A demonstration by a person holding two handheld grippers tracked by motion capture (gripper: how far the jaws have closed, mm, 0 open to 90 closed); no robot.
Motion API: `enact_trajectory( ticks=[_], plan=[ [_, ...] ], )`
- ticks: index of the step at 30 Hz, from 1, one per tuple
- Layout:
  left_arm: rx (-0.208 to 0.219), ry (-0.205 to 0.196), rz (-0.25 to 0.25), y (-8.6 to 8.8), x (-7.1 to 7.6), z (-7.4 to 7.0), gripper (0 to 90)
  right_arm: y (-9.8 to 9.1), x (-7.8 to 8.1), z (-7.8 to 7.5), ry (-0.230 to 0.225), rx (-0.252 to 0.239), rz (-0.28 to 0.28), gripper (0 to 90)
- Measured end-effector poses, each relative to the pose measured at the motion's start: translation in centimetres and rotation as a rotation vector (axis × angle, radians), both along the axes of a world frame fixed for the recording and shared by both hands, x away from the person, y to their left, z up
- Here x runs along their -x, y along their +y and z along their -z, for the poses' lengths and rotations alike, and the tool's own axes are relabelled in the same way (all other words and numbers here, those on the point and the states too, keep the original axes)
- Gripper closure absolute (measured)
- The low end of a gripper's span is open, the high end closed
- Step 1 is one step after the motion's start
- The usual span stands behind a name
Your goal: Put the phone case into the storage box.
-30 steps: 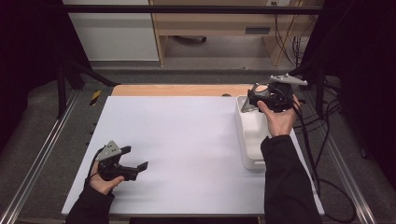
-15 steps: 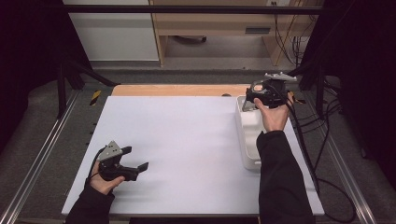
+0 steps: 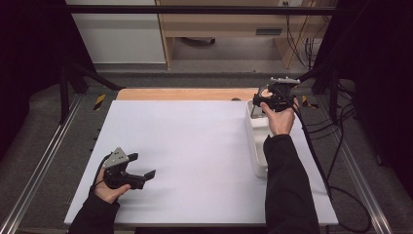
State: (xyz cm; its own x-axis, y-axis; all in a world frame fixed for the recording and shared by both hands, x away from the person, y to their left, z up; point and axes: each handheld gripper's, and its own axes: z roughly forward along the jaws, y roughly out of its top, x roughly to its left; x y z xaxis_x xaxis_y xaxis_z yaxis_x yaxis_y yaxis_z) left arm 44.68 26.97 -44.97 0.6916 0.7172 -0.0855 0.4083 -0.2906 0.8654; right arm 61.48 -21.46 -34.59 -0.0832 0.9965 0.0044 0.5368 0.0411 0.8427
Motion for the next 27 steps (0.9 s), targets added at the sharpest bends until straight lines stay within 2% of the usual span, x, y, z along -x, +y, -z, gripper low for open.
enact_trajectory(
  ticks=[11,19,27],
  plan=[
    [-0.003,0.003,0.001,0.0,-0.1,0.1,1.8,0.2,-1.6,1.4,0.03,-0.017,0.043,11.6],
    [-0.007,0.004,0.004,-0.1,-0.1,0.2,1.8,0.6,-2.8,2.8,0.06,-0.005,0.053,11.6],
    [-0.01,0.005,0.005,-0.1,-0.1,0.2,1.8,0.7,-3.2,3.3,0.07,0.007,0.062,11.6]
  ],
)
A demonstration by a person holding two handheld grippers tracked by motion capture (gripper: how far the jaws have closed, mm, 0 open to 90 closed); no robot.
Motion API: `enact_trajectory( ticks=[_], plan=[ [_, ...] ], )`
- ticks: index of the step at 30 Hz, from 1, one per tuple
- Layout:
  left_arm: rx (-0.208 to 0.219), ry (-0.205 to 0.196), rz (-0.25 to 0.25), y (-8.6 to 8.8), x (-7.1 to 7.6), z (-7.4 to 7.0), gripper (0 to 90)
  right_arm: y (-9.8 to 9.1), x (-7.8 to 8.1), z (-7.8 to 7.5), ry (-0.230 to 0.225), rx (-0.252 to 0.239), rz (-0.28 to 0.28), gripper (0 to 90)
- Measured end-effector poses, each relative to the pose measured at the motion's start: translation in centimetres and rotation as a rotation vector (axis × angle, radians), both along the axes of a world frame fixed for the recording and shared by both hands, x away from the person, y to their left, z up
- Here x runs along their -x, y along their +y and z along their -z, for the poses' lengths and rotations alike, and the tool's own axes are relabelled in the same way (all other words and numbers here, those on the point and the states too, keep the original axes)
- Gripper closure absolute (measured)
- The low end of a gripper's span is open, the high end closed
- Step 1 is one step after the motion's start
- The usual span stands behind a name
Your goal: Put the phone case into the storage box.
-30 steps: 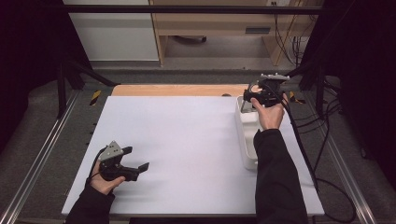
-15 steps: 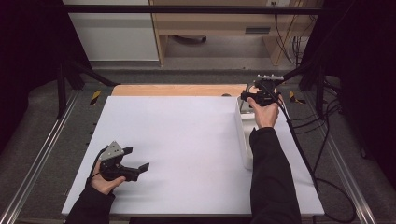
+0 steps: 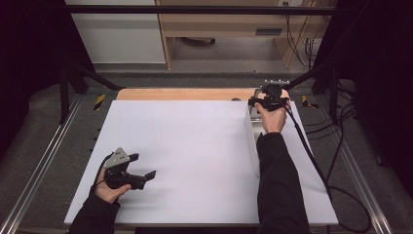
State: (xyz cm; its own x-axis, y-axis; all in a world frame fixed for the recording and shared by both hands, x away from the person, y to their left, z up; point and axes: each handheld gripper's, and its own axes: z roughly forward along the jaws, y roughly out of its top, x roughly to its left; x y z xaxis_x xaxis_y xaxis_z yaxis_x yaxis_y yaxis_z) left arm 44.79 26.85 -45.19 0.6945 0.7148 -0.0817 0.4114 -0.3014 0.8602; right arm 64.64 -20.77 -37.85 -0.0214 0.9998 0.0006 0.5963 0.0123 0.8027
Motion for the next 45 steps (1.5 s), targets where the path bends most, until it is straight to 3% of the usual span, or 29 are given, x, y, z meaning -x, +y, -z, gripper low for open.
enact_trajectory(
  ticks=[25,35,45],
  plan=[
    [-0.006,0.003,0.007,-0.1,0.0,0.1,1.8,0.3,-1.0,1.1,0.047,0.005,0.008,11.4],
    [-0.009,0.003,0.01,-0.2,0.0,0.1,1.8,0.2,-1.1,1.2,0.042,0.005,0.0,10.9],
    [-0.009,0.002,0.01,-0.2,0.0,0.1,1.8,0.1,-1.1,1.1,0.029,-0.014,-0.037,2.7]
  ],
)
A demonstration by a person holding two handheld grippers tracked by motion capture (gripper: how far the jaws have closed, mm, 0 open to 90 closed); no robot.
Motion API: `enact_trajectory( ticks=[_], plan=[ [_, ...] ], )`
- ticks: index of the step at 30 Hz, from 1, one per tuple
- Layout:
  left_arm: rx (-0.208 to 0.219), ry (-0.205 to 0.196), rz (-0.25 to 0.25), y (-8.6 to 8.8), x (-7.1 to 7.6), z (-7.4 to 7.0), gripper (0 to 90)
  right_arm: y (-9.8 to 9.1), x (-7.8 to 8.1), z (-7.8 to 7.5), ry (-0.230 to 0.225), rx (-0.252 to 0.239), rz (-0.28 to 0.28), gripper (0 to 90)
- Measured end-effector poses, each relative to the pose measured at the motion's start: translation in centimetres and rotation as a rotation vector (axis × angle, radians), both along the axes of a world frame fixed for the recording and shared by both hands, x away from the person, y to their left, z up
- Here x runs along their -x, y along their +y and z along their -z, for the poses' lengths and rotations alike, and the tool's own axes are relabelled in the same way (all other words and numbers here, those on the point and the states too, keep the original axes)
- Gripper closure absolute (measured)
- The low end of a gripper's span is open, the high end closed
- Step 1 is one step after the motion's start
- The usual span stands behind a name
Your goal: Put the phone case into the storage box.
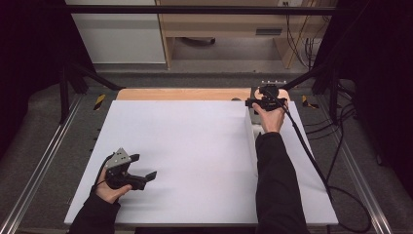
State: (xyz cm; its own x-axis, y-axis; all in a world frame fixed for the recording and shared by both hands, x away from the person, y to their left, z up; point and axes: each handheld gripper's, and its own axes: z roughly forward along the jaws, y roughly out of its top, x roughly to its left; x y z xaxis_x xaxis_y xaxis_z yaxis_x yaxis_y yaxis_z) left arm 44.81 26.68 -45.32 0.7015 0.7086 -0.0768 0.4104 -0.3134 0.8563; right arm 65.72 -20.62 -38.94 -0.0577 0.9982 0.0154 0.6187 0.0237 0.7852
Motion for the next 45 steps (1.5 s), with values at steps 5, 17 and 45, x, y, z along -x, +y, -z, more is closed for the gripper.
enact_trajectory(
  ticks=[5,17,45],
  plan=[
    [0.0,0.0,-0.001,0.0,0.0,0.0,1.8,-0.1,0.3,-0.5,-0.024,0.003,-0.004,0.7],
    [-0.002,-0.001,-0.001,0.0,0.0,0.0,1.8,-0.8,2.2,-2.8,-0.125,-0.011,-0.068,0.7],
    [0.004,-0.014,-0.005,0.0,0.1,-0.1,1.8,-0.8,14.6,-5.0,-0.343,-0.193,-0.552,0.3]
  ],
)
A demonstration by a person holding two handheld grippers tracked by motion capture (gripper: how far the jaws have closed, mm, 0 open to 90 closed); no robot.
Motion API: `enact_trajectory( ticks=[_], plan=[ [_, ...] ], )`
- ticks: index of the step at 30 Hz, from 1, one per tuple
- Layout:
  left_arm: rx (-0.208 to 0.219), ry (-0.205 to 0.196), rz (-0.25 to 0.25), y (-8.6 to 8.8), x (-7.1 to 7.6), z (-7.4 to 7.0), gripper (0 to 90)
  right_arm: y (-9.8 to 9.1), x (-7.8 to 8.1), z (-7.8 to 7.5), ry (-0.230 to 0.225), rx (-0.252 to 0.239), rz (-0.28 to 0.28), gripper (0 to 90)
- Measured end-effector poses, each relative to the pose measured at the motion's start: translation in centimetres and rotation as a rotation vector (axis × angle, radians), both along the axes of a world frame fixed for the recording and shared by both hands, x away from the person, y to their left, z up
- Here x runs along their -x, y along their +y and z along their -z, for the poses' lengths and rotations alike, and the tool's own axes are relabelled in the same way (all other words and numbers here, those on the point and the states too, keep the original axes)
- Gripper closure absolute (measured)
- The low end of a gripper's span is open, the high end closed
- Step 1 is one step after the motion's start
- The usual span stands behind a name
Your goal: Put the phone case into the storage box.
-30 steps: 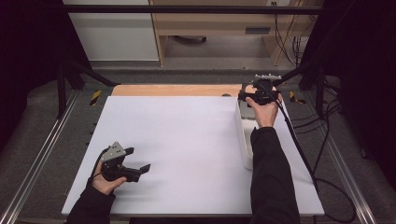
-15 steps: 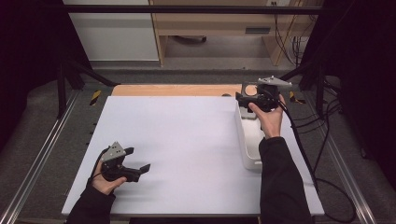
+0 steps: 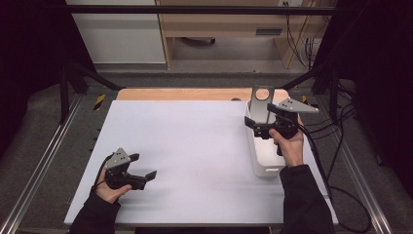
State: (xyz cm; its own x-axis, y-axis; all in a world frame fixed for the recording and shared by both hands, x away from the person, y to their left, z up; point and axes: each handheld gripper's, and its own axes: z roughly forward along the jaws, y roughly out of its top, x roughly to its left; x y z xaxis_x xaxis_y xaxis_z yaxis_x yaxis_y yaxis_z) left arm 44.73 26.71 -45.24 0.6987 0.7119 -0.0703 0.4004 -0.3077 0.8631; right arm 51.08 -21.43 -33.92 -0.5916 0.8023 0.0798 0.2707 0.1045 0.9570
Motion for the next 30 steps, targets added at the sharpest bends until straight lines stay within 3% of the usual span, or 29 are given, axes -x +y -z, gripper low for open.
enact_trajectory(
  ticks=[7,11,23,30],
  plan=[
    [0.005,-0.004,-0.001,0.0,0.0,-0.1,1.8,-0.8,2.9,1.6,-0.004,0.025,-0.067,0.3],
    [0.007,-0.009,0.008,0.0,0.1,-0.1,1.6,-1.6,4.2,2.7,-0.008,0.007,-0.083,0.3],
    [0.017,-0.023,0.012,0.0,0.2,-0.3,1.4,-4.8,7.2,5.7,-0.002,-0.032,-0.09,0.3],
    [0.022,-0.036,0.014,0.0,0.4,-0.5,1.4,-6.0,8.2,7.4,0.025,-0.02,-0.077,0.2]
  ],
)
